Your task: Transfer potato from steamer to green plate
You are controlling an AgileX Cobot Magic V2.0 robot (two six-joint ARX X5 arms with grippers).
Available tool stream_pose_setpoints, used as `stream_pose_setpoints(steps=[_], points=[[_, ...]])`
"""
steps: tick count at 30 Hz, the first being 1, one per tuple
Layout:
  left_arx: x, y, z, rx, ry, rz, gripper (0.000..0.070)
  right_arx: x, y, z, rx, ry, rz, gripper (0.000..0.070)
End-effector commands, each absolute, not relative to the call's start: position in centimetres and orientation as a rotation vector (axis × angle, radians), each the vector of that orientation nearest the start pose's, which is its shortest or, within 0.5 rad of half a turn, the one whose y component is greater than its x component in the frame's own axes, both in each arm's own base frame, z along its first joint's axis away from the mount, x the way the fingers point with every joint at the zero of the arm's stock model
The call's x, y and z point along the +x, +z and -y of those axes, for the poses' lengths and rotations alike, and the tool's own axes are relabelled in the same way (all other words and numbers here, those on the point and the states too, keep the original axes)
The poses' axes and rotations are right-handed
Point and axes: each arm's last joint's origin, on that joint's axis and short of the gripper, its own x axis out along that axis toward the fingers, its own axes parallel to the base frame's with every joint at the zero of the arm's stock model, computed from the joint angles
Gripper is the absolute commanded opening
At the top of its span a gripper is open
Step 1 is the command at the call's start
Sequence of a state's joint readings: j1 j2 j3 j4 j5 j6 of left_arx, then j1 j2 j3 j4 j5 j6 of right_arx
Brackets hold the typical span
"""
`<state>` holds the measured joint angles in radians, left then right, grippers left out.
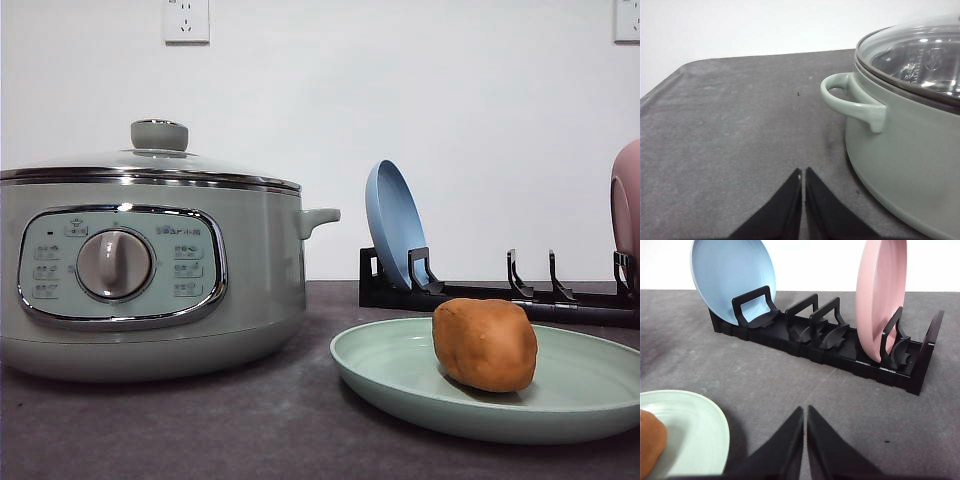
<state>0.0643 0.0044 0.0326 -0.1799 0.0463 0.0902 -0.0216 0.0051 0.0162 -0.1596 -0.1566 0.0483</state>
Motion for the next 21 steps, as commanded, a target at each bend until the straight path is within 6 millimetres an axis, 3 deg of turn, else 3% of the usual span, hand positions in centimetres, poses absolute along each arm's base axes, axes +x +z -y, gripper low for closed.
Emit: stream_pose_setpoints(steps=[1, 21], points=[[9.55, 14.94, -0.51, 0.075, 0.016, -0.179, 0.0004, 9.59, 15.21, -0.23, 0.057, 0.129, -0.152, 0.0000], [9.55, 14.94, -0.51, 0.075, 0.016, -0.179, 0.0004, 9.59, 15.21, -0.23, 0.057, 0.129, -0.152, 0.0000]])
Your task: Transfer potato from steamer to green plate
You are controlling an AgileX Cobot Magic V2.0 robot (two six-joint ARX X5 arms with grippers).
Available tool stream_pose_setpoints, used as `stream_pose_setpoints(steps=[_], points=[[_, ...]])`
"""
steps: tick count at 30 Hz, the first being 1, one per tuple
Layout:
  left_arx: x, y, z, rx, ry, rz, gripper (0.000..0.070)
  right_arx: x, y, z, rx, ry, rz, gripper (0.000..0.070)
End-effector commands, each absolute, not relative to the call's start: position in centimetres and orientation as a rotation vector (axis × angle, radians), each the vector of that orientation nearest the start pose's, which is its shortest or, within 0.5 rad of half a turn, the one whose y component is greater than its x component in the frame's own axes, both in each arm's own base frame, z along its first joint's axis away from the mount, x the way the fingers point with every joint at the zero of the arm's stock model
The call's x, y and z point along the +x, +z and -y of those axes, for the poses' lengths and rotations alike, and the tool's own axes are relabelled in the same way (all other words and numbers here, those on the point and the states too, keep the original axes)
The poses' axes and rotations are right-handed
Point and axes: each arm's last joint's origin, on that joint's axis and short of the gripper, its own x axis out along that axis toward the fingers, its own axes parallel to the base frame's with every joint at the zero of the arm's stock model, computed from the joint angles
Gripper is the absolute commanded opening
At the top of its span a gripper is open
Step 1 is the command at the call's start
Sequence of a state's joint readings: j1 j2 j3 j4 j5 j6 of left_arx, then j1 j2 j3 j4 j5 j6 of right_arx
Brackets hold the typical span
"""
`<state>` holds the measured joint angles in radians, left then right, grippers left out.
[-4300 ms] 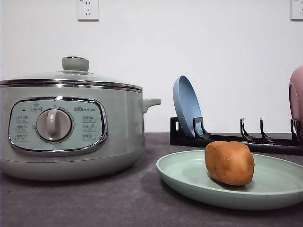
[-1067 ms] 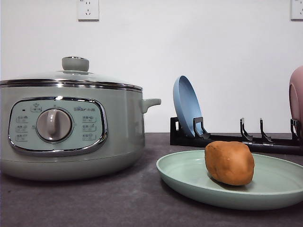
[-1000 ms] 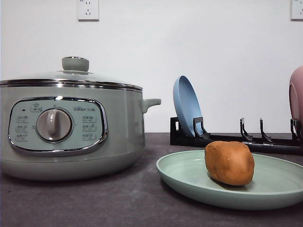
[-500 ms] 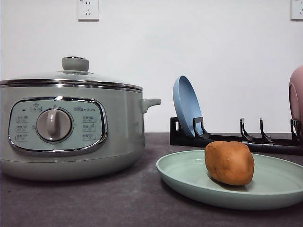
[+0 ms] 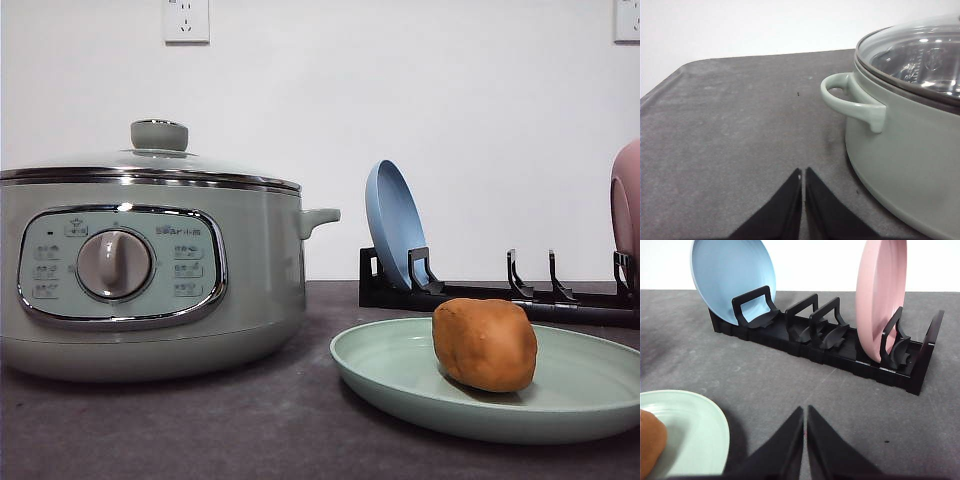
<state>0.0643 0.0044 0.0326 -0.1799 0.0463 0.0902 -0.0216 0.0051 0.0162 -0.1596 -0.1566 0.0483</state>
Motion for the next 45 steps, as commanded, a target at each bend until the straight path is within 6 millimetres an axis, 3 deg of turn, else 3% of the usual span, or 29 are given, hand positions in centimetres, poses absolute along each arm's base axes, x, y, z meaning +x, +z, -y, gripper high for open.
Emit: stream_pose_setpoints(steps=[1, 45], points=[[9.55, 14.94, -0.51, 0.075, 0.016, -0.179, 0.0004, 9.59, 15.21, -0.23, 0.057, 0.129, -0.152, 0.0000], [9.55, 14.94, -0.51, 0.075, 0.016, -0.179, 0.0004, 9.59, 15.20, -0.23, 0.057, 0.129, -0.152, 0.0000]])
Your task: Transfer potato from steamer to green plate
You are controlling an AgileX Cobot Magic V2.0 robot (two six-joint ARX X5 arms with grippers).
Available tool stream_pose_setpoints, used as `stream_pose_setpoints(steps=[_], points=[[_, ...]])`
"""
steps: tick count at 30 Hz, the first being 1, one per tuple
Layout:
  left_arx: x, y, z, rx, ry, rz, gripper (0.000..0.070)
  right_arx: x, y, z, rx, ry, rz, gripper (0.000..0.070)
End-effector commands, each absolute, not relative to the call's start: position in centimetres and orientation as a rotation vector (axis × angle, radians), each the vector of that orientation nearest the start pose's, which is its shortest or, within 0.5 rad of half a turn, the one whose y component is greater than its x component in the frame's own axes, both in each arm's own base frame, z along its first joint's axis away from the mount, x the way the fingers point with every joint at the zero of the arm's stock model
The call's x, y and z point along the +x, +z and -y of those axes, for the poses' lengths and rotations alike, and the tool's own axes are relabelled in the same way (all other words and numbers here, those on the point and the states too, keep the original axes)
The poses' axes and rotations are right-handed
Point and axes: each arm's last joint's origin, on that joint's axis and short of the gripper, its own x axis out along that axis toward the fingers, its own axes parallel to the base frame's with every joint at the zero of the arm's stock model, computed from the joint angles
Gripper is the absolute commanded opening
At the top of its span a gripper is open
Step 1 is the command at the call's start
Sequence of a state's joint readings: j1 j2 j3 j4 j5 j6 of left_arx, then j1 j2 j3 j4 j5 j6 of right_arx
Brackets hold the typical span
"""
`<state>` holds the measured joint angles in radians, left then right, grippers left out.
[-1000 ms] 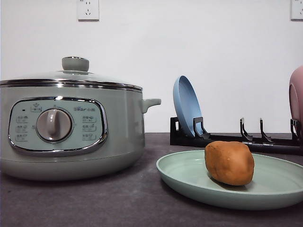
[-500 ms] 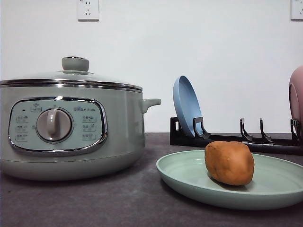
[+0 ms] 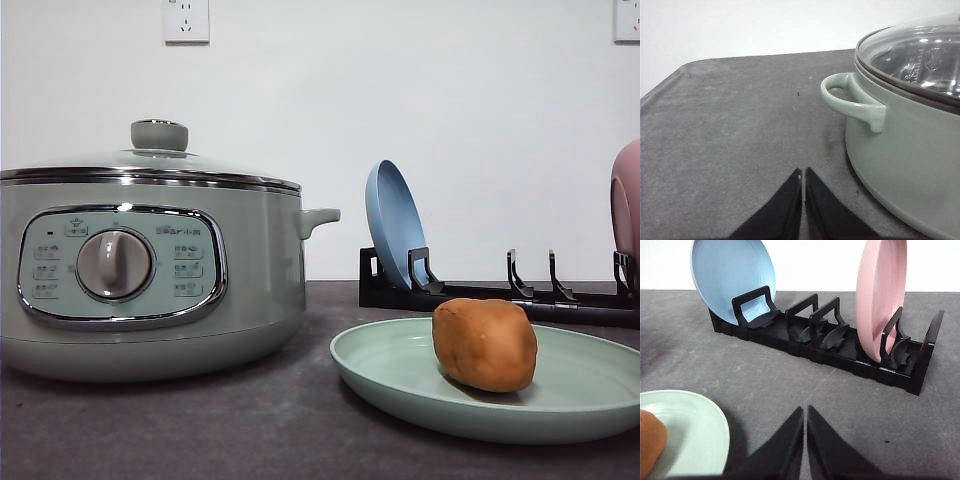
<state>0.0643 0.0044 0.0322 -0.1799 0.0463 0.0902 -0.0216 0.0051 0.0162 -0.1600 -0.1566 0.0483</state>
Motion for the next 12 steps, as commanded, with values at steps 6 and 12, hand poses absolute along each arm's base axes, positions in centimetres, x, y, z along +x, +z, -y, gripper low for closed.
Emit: stream_pose_setpoints(steps=[6, 12], points=[[9.55, 14.94, -0.51, 0.075, 0.016, -0.179, 0.0004, 9.59, 15.20, -0.23, 0.057, 0.129, -0.152, 0.0000], [9.55, 14.94, -0.51, 0.075, 0.016, -0.179, 0.0004, 9.59, 15.20, -0.23, 0.057, 0.129, -0.152, 0.0000]])
